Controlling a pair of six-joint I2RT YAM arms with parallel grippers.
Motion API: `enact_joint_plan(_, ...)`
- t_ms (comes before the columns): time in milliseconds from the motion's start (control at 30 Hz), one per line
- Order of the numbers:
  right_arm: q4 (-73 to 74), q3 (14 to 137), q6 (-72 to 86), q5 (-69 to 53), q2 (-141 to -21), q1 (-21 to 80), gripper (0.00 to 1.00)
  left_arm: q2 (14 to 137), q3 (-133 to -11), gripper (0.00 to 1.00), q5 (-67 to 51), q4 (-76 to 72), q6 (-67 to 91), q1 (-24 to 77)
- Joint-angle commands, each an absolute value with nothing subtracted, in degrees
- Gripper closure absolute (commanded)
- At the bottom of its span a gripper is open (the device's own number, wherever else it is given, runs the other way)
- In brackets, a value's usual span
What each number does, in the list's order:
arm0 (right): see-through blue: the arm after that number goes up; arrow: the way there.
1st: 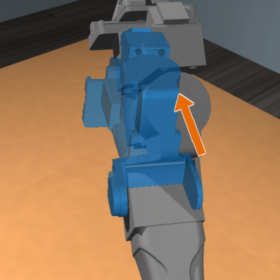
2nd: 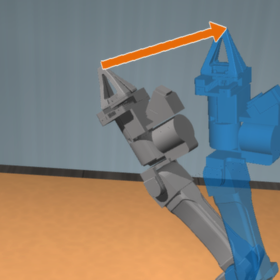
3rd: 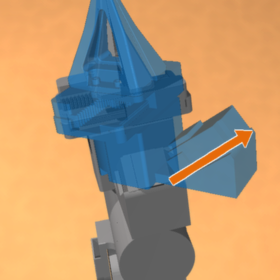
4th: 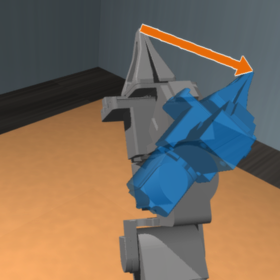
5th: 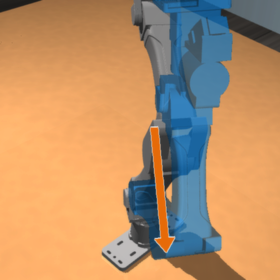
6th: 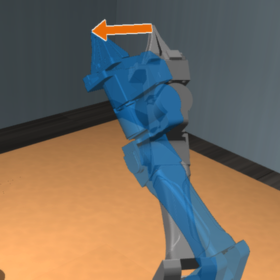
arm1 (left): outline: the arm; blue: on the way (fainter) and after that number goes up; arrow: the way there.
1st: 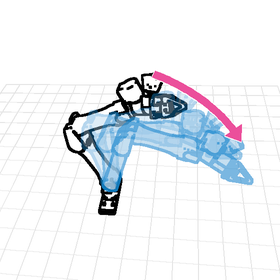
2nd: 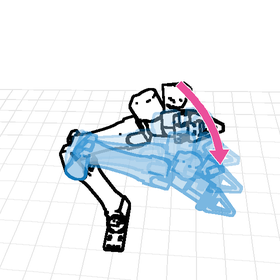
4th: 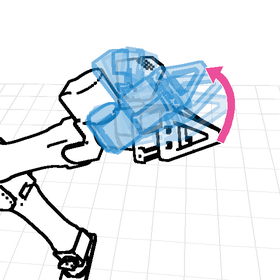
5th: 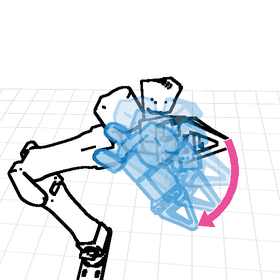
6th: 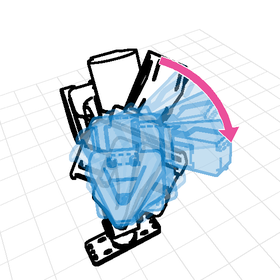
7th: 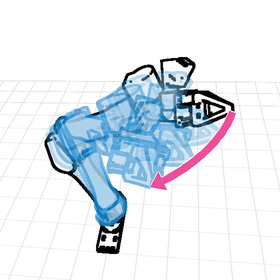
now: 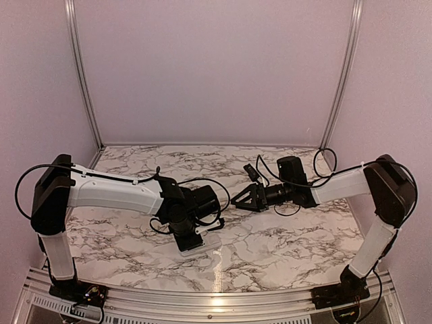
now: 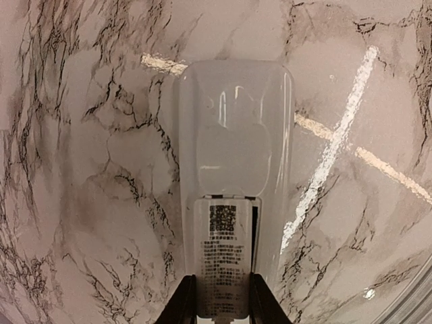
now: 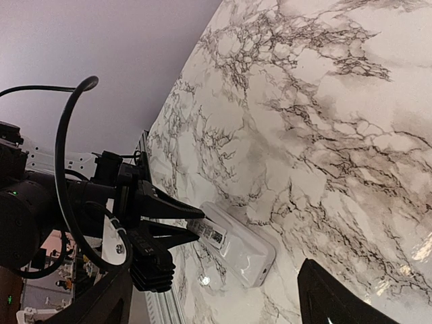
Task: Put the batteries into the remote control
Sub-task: Load the battery cover onto the remote control without the battery cover.
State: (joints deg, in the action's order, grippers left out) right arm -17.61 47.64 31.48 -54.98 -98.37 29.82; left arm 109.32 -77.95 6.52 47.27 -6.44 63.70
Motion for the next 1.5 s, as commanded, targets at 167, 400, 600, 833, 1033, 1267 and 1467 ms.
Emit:
enact_joint_plan(167, -19.78, 47.37, 32.39, -55.8, -99.67, 29.36, 0.17, 107.53, -78.92, 0.76, 6.37, 47.0, -6.86, 63.37)
enact_joint_plan(400, -19.76, 47.58, 32.44, -55.93, -99.85, 29.36, 0.17, 106.99, -78.42, 0.76, 6.9, 46.94, -6.85, 63.37)
enact_joint_plan(600, -19.8, 47.38, 32.53, -56.07, -99.9, 29.36, 0.17, 106.39, -78.32, 0.77, 6.72, 47.02, -6.86, 63.37)
enact_joint_plan(833, -19.95, 47.45, 32.56, -56.17, -100.05, 29.36, 0.16, 107.26, -77.91, 0.77, 4.52, 46.93, -7.46, 63.37)
enact_joint_plan(1033, -19.95, 47.44, 32.55, -56.25, -100.04, 29.38, 0.16, 107.65, -77.0, 0.77, 3.93, 46.89, -7.43, 63.37)
enact_joint_plan(1267, -20.17, 47.46, 32.67, -56.38, -99.94, 29.36, 0.16, 108.75, -76.38, 0.78, 5.86, 46.93, -6.51, 62.75)
enact_joint_plan(1467, -20.33, 47.34, 32.74, -56.51, -99.97, 29.33, 0.16, 108.12, -75.72, 0.79, 5.81, 47.14, -6.42, 62.31)
